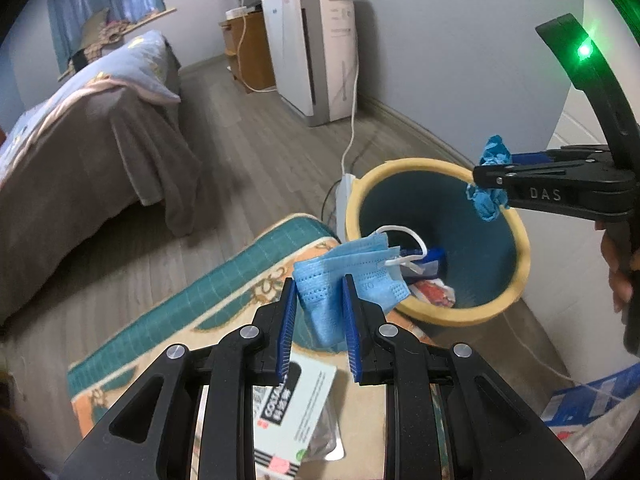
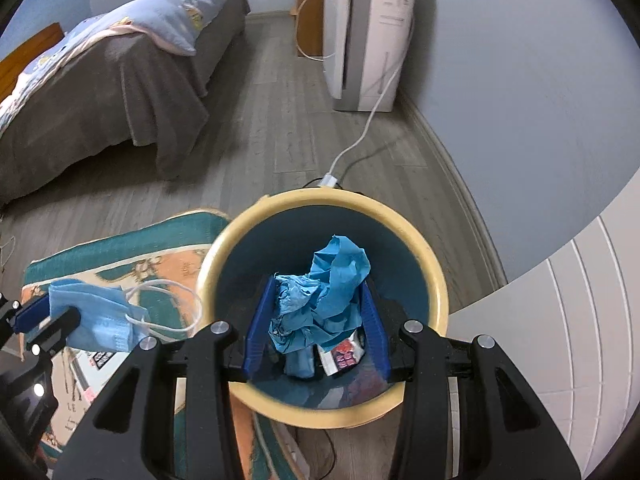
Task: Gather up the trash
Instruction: 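Carry the mask and glove over the wastebasket and open both tools, then move both tools back over the cushion toward the remaining trash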
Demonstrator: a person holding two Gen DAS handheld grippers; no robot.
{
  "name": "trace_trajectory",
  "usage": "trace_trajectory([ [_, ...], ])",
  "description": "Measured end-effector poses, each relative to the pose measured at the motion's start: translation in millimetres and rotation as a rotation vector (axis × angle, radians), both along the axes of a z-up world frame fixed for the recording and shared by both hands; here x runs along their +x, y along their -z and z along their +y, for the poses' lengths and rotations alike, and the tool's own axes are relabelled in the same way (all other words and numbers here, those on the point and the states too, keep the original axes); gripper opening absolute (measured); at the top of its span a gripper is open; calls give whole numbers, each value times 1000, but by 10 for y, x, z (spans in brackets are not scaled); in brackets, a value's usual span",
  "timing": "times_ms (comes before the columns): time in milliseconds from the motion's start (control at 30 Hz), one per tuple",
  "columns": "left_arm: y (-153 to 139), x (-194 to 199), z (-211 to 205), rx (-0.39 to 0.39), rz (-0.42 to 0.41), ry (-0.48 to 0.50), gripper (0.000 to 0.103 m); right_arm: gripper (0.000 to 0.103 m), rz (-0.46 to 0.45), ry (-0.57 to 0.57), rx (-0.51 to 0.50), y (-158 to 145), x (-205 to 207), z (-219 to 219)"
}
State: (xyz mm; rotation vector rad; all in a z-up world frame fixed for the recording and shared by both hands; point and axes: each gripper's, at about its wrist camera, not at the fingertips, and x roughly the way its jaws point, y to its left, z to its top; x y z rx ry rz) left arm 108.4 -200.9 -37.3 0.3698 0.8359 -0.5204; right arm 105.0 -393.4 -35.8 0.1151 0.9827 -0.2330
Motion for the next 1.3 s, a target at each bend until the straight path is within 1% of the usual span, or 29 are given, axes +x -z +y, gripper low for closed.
trace_trajectory([
  [100, 23, 44, -116, 11, -7, 6, 24, 42, 27, 44, 6, 150, 2, -194],
  [233, 105, 78, -302, 8, 10, 17, 24, 42, 80, 129, 20, 374, -35, -480],
  [367, 209, 101, -491, 6, 26, 34, 24, 42, 103, 198, 78, 470, -68, -639],
  [433, 280, 92, -593, 15, 31, 52, 24, 42, 87, 200, 96, 435, -58, -633],
  [533, 371, 80, -710, 16, 44, 71, 24, 42, 63, 168, 70, 371, -22, -540],
  [667, 450, 91, -834, 11, 49, 86, 24, 42, 61, 147, 56, 355, 28, -437],
  [733, 467, 104, -878, 11, 41, 86, 24, 42, 59, 145, 53, 346, 33, -418],
  [833, 438, 134, -904, -10, 25, 90, 25, 42, 43, 146, 55, 313, 47, -404],
  [900, 406, 150, -898, -15, 6, 94, 30, 43, 30, 142, 55, 286, 55, -393],
  [967, 385, 172, -867, -15, -13, 92, 47, 44, 20, 137, 44, 253, 72, -344],
  [1033, 373, 183, -812, -18, -24, 80, 53, 50, 10, 127, 43, 219, 92, -282],
  [1100, 349, 179, -730, -28, -34, 68, 59, 67, -1, 112, 37, 187, 113, -210],
  [1167, 320, 158, -671, -38, -46, 61, 75, 75, -8, 102, 27, 151, 125, -151],
  [1200, 294, 131, -607, -42, -60, 56, 78, 82, -11, 98, 25, 130, 128, -124],
  [1233, 274, 116, -576, -41, -67, 53, 80, 86, -14, 97, 23, 113, 125, -108],
  [1267, 257, 95, -532, -38, -73, 50, 81, 93, -19, 99, 18, 84, 118, -89],
  [1300, 232, 67, -478, -32, -82, 45, 82, 98, -24, 99, 12, 57, 112, -79],
])
